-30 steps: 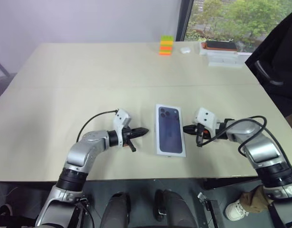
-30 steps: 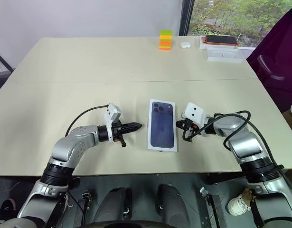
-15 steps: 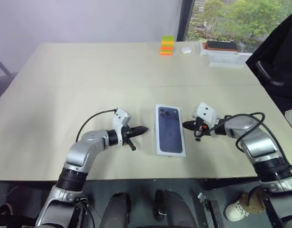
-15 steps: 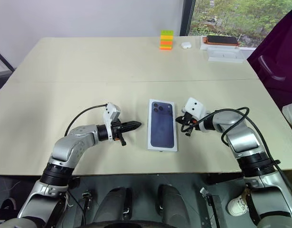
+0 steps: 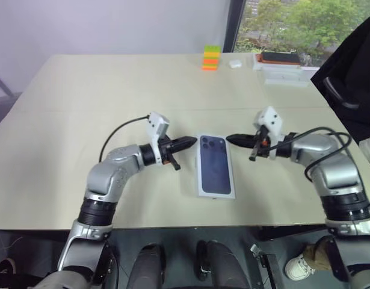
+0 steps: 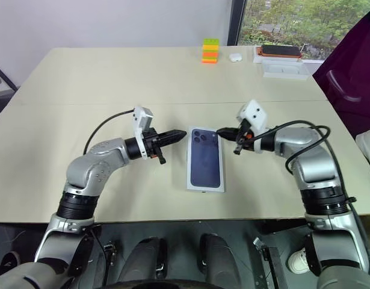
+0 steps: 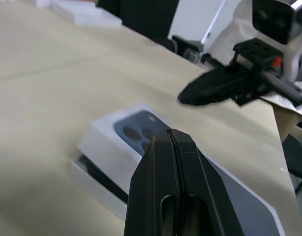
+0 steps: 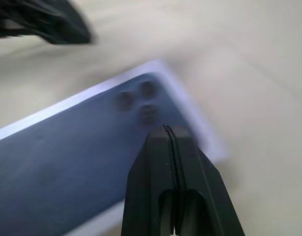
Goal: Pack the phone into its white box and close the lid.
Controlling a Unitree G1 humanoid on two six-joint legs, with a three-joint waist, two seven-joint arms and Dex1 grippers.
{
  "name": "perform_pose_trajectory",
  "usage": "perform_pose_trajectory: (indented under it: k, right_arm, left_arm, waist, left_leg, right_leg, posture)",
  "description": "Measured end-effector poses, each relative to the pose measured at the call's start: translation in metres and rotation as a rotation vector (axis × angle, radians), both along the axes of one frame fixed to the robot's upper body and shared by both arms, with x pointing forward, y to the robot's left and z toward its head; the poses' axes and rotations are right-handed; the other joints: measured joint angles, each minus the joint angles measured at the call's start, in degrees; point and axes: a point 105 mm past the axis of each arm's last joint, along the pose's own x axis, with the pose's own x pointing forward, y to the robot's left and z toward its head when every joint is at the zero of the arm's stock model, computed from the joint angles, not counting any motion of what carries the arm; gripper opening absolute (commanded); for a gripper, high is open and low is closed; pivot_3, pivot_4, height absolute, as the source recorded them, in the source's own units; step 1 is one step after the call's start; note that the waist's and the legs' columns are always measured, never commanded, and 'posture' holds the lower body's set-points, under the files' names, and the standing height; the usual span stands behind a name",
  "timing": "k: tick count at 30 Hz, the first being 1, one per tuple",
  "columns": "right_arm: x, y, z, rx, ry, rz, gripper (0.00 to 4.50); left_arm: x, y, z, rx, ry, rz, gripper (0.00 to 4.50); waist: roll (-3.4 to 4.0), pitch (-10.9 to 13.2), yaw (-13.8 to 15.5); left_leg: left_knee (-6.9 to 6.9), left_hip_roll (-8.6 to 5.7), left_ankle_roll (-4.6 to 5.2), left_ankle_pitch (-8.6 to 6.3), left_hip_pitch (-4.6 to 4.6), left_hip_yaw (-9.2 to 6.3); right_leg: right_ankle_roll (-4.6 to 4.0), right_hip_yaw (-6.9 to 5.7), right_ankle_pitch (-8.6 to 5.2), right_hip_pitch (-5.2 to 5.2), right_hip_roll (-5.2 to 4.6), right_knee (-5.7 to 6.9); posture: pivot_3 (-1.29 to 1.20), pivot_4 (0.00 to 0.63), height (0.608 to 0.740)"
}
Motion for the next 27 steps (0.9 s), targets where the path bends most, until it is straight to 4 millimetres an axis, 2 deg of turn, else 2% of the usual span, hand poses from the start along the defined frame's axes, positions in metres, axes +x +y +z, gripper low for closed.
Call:
perform_pose_trajectory:
  k: [5, 10, 16, 21, 27]
  right_arm:
    - [-0.001, 0.013, -0.02, -0.042, 0.001, -0.014, 0.01]
    - [0.009, 0.024, -0.02, -0.11, -0.115, -0.022, 0.01]
    - [0.015, 0.029, -0.018, -0.104, -0.127, -0.034, 0.01]
    - [0.015, 0.025, -0.016, -0.11, -0.119, -0.044, 0.01]
    - [0.01, 0.001, -0.01, -0.106, -0.061, -0.076, 0.01]
  left_arm:
    - [-0.006, 0.0, -0.017, 0.024, 0.039, -0.001, 0.0]
    - [-0.005, 0.001, -0.019, 0.032, 0.038, 0.006, 0.0]
    - [-0.006, 0.001, -0.022, 0.039, 0.041, 0.01, 0.0]
    - [-0.008, 0.007, -0.032, 0.049, 0.07, 0.025, 0.0]
    - [-0.007, 0.018, -0.04, 0.084, 0.074, 0.064, 0.0]
  waist:
    - [0.01, 0.0, -0.05]
    - [0.0, -0.02, -0.05]
    - [0.0, -0.03, -0.22]
    - [0.0, -0.03, 0.03]
    - [0.0, -0.02, 0.08]
  left_leg:
    - [-0.01, 0.01, 0.0, 0.0, 0.06, 0.0]
    - [0.0, 0.01, 0.0, 0.0, 0.2, 0.02]
    - [-0.01, 0.01, 0.0, 0.0, 0.24, 0.02]
    - [-0.02, 0.02, 0.0, 0.0, 0.23, 0.02]
    - [-0.01, -0.01, 0.0, 0.0, 0.2, 0.02]
  right_leg:
    - [0.0, 0.02, 0.0, 0.01, 0.02, 0.03]
    - [0.0, 0.02, -0.01, 0.16, 0.02, 0.02]
    - [-0.01, 0.03, -0.01, 0.2, 0.02, 0.03]
    - [0.0, 0.04, -0.01, 0.2, 0.02, 0.02]
    - [0.01, 0.03, -0.02, 0.19, -0.02, -0.01]
  posture:
    - [0.0, 0.15, 0.74]
    - [0.0, 0.15, 0.74]
    - [0.0, 0.15, 0.74]
    - [0.0, 0.15, 0.74]
    - [0.0, 0.15, 0.74]
